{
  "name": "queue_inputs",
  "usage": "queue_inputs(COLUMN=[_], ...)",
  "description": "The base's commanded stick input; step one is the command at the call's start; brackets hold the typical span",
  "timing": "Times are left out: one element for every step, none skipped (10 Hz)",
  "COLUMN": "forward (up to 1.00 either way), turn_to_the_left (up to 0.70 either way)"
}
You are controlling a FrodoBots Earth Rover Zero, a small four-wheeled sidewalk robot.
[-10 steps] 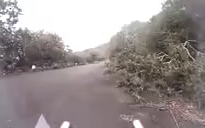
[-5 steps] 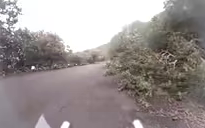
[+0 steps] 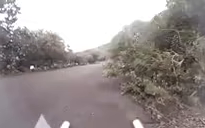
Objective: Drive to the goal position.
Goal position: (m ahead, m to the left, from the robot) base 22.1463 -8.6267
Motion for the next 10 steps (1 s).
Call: queue_inputs(forward=[0.5,0.5,0.5,0.5,0.5,0.5,0.5,0.5,0.5,0.5], turn_to_the_left=[0.0,0.0,0.0,0.0,0.0,0.0,0.0,0.0,0.0,0.0])
